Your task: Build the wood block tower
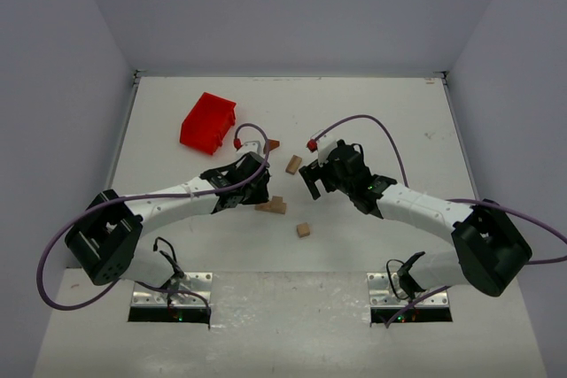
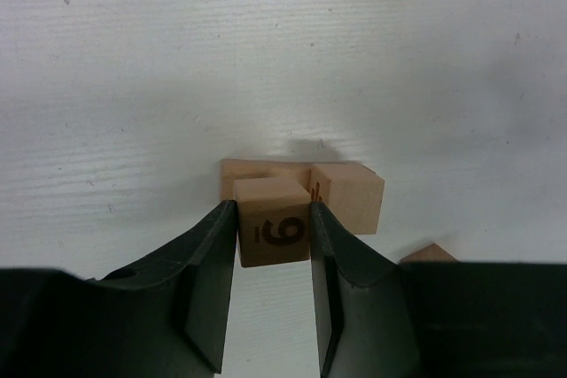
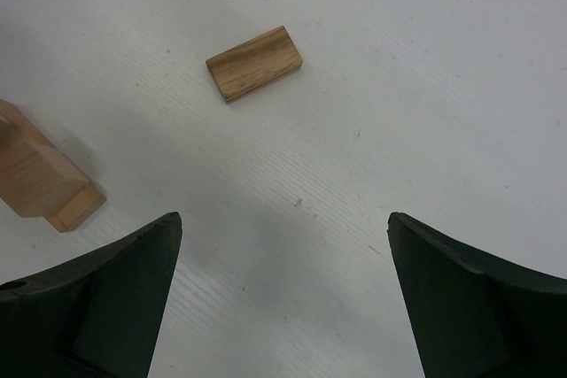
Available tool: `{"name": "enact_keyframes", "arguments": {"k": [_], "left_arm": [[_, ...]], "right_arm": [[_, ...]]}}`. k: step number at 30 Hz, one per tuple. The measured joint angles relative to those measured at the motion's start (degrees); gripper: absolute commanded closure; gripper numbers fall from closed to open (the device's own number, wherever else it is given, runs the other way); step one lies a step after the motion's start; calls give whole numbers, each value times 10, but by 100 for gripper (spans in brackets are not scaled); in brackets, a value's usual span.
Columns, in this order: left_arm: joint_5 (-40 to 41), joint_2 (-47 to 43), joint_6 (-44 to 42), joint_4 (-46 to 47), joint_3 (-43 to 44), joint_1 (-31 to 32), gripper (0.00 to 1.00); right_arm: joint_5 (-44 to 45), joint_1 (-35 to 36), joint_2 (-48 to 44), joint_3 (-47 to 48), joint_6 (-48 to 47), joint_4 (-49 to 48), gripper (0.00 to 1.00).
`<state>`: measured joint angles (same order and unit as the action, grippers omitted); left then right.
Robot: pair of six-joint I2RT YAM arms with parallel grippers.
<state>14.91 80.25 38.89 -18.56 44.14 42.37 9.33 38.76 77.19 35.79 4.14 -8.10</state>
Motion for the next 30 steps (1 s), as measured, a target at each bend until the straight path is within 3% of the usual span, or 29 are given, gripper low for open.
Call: {"name": "enact_keyframes", "arguments": {"k": [30], "left_arm": [[-5, 44, -4, 19, 0, 6, 97]], "right_arm": [[10, 0, 0, 0, -1, 0, 1]]}}
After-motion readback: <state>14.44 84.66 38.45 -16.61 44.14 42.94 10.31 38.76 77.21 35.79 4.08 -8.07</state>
